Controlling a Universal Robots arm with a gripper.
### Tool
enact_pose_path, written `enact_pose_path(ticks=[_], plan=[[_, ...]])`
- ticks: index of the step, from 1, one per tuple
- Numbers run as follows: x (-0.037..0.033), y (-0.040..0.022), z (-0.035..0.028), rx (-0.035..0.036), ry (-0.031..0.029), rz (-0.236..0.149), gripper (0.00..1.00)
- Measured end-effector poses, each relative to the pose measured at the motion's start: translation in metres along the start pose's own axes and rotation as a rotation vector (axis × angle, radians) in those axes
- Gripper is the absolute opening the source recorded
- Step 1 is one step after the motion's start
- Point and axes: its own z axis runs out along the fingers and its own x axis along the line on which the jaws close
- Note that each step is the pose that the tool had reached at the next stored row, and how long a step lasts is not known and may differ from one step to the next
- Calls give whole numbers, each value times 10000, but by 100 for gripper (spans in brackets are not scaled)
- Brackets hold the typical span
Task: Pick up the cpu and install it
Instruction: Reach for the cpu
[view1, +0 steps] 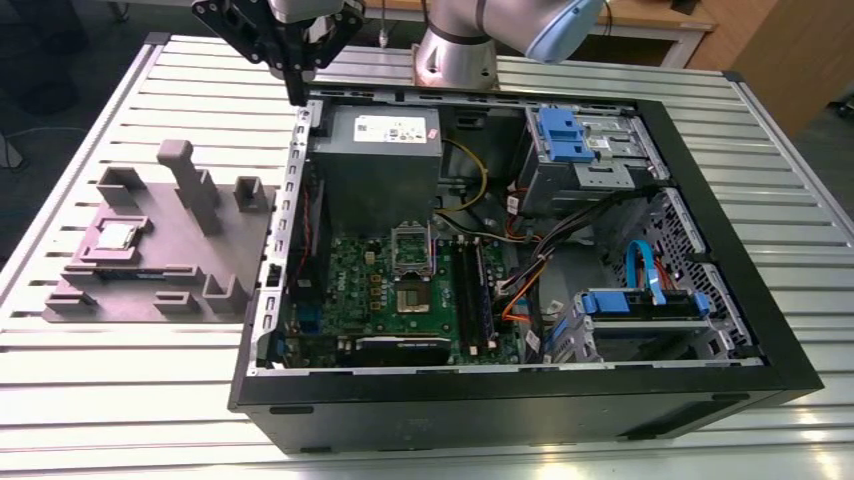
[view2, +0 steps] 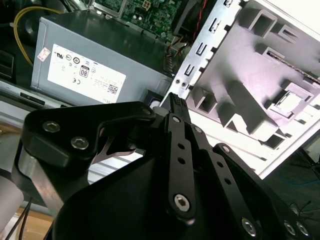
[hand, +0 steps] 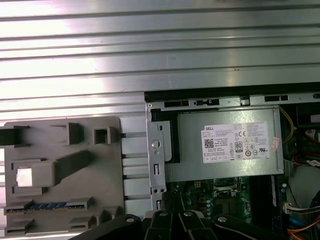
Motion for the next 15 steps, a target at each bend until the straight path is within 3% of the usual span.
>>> enact_pose_path(ticks=[6, 15], plan=[[69, -5, -2, 0, 0, -1, 10], [116, -9, -3, 0, 0, 0, 10]])
